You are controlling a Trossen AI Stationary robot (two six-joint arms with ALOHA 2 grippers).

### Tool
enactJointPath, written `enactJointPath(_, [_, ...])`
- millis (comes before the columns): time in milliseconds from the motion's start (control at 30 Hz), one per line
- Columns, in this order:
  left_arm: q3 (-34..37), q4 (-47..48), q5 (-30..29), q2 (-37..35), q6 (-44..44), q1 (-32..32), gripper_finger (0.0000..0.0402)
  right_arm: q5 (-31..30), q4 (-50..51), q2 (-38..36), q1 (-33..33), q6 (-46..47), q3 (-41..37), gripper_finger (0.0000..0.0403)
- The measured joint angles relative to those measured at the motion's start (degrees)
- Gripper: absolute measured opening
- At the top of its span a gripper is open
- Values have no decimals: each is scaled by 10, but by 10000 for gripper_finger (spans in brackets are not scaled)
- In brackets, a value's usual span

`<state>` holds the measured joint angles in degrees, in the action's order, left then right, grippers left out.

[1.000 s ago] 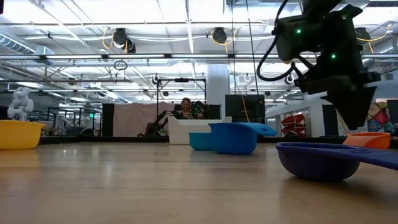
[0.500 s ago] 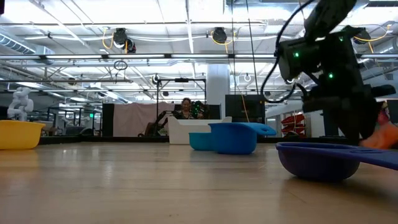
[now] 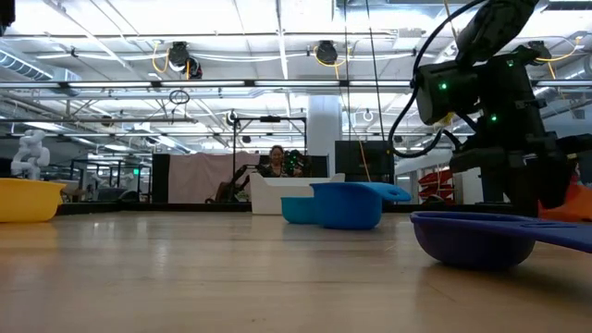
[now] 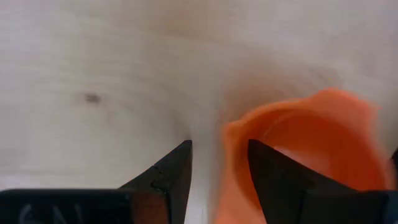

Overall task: Nest measuring cups in basket
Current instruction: Stack the orange measuring cup on top of the light blue measuring cup

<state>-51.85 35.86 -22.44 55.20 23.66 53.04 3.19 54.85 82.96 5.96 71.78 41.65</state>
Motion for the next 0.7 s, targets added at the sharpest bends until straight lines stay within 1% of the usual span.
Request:
enactJointPath(100, [0, 0, -1, 0, 0, 4, 150, 0, 9, 0, -3, -19, 0, 146])
enactJointPath(200, [0, 0, -1, 0, 3, 4, 150, 0, 21, 0, -6, -43, 0, 126])
enactJointPath(300, [0, 0, -2, 0, 5, 4, 150, -1, 27, 0, -10, -62, 0, 83])
enactJointPath(400, [0, 0, -2, 0, 6, 4, 150, -1, 26, 0, -12, -90, 0, 23])
enactJointPath(433, [0, 0, -2, 0, 8, 4, 150, -1, 26, 0, -12, -103, 0, 14])
enactJointPath(600, [0, 0, -2, 0, 10, 4, 150, 0, -2, 0, -15, -157, 2, 6])
enactJointPath(700, [0, 0, -2, 0, 10, 4, 150, -9, -34, 0, -30, -211, 29, 4])
